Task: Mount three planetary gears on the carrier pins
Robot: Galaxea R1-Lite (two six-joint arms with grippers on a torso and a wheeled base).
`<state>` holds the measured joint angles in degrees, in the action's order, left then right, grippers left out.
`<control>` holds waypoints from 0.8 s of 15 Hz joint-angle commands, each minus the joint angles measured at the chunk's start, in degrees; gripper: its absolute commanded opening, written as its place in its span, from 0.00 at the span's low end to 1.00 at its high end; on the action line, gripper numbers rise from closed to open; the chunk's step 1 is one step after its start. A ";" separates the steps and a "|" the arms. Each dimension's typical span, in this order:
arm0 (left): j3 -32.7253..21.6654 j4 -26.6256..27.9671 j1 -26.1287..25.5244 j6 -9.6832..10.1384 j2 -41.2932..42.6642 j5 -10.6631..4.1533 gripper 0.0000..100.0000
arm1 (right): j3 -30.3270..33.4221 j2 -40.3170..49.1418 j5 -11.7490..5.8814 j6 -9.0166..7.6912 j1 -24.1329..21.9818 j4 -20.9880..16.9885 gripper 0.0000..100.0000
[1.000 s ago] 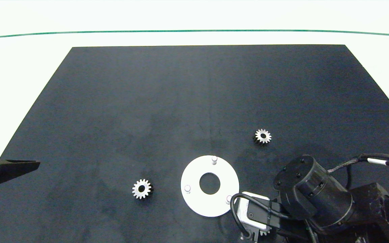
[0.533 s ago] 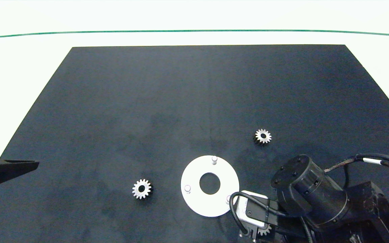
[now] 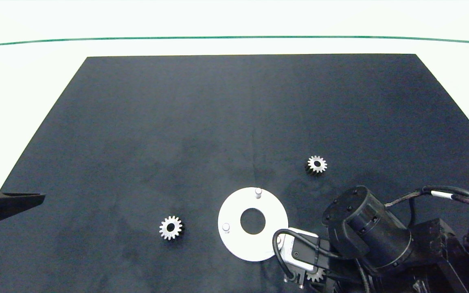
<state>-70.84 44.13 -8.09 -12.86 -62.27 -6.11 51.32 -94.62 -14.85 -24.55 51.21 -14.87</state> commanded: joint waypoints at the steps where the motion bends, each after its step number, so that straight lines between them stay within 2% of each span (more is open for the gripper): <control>1: 0.00 0.25 0.01 -0.06 0.04 -0.04 1.00 | 0.01 -1.97 -0.09 -0.15 0.12 0.99 0.34; 9: 0.00 0.25 -0.08 -0.06 0.04 -0.04 1.00 | -0.70 4.01 -0.44 -0.23 1.35 0.81 0.18; 12: 0.00 0.25 -0.08 -0.06 0.04 -0.04 1.00 | 1.06 4.45 -0.44 -0.15 1.35 0.99 0.13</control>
<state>-70.84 44.12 -8.16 -12.86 -62.21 -6.06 51.52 -90.88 -15.19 -24.58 52.50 -13.86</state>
